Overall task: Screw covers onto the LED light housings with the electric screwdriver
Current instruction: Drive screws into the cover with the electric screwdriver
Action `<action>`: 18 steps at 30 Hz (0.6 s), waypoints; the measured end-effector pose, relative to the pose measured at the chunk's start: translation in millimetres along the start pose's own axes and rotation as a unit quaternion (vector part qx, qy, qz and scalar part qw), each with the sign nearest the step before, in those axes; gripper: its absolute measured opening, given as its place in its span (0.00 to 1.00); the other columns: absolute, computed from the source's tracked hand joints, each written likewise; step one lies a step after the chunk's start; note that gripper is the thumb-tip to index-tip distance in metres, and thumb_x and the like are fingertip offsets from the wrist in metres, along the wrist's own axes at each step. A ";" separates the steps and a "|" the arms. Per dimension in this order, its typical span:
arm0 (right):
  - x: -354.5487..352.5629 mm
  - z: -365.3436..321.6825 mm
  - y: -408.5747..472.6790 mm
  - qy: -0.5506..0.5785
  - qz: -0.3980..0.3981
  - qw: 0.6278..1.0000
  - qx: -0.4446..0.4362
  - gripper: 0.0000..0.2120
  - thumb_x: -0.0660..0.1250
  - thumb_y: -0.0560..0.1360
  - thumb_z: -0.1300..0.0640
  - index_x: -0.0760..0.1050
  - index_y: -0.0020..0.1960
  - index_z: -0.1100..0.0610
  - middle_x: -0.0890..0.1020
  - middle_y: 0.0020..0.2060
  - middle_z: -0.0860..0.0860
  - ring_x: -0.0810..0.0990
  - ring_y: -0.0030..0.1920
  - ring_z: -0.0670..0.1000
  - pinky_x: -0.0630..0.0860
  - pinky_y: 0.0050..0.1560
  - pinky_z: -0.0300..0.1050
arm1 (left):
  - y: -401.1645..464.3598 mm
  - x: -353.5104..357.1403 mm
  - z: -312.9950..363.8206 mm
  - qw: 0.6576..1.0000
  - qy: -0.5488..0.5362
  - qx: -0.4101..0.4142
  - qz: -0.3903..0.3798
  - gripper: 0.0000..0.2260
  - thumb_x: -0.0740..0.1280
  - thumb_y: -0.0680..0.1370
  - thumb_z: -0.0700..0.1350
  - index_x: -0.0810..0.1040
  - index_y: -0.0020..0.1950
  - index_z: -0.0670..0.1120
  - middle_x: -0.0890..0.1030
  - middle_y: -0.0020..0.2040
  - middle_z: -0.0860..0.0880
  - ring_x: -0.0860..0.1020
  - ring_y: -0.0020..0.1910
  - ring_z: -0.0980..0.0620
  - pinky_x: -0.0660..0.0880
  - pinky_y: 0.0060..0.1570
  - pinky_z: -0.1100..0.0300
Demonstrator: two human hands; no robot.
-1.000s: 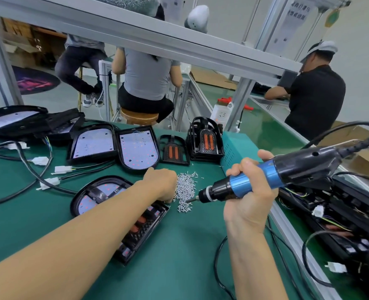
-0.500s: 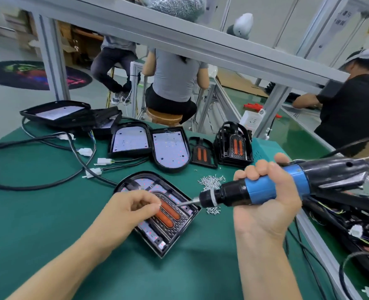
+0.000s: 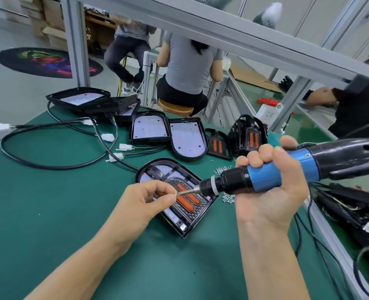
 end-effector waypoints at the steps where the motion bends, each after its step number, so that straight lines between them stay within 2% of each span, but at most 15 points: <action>1: 0.0 -0.3 -0.4 -0.002 -0.001 1.000 -0.001 0.11 0.60 0.67 0.63 0.70 0.47 0.51 0.71 0.29 0.46 0.70 0.28 0.45 0.71 0.35 0.38 | -0.4 0.7 0.1 1.000 -0.005 0.000 0.000 0.06 0.70 0.74 0.39 0.83 0.41 0.49 0.81 0.37 0.52 0.74 0.39 0.56 0.71 0.46 0.62; 7: -2.0 -2.0 -2.2 -0.009 -0.001 1.000 -0.006 0.11 0.60 0.68 0.63 0.70 0.47 0.52 0.72 0.29 0.46 0.70 0.28 0.45 0.71 0.36 0.39 | -1.6 5.5 -1.2 0.999 -0.052 0.002 -0.009 0.05 0.69 0.74 0.37 0.82 0.39 0.45 0.80 0.35 0.53 0.74 0.37 0.58 0.71 0.42 0.72; 11: -3.5 -1.9 -2.4 -0.021 -0.004 1.000 -0.013 0.10 0.60 0.68 0.63 0.70 0.47 0.52 0.71 0.29 0.46 0.70 0.28 0.45 0.72 0.35 0.38 | -2.1 7.7 -3.8 0.998 -0.055 0.000 -0.015 0.05 0.69 0.74 0.38 0.82 0.38 0.45 0.80 0.35 0.53 0.74 0.37 0.57 0.71 0.43 0.72; 14: -7.0 -0.7 -3.4 -0.040 -0.015 0.999 -0.012 0.11 0.60 0.68 0.64 0.69 0.48 0.53 0.71 0.29 0.47 0.71 0.28 0.46 0.72 0.36 0.40 | 0.0 5.7 -5.3 1.000 0.011 0.007 -0.011 0.06 0.70 0.75 0.39 0.82 0.39 0.47 0.79 0.36 0.52 0.72 0.37 0.55 0.69 0.45 0.64; 16: -11.9 1.0 -5.2 -0.056 -0.022 0.998 -0.010 0.11 0.60 0.68 0.65 0.70 0.48 0.53 0.71 0.29 0.47 0.71 0.28 0.47 0.72 0.36 0.41 | 2.4 -1.3 -0.2 0.992 0.110 0.057 0.018 0.08 0.70 0.75 0.40 0.81 0.38 0.51 0.79 0.35 0.57 0.71 0.34 0.61 0.67 0.41 0.70; 18: -17.2 3.6 -8.4 -0.083 -0.028 0.996 -0.011 0.12 0.60 0.69 0.66 0.70 0.49 0.53 0.71 0.29 0.48 0.71 0.28 0.47 0.72 0.36 0.42 | 3.6 -5.6 5.5 0.966 0.224 0.121 0.039 0.09 0.70 0.75 0.40 0.79 0.39 0.54 0.80 0.38 0.60 0.75 0.40 0.61 0.68 0.46 0.70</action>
Point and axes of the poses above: each hand's wrist, its own y-axis towards the middle knuckle, its own x-axis out of the palm, z = x × y, the point moved 6 cm from there along y, towards the middle knuckle
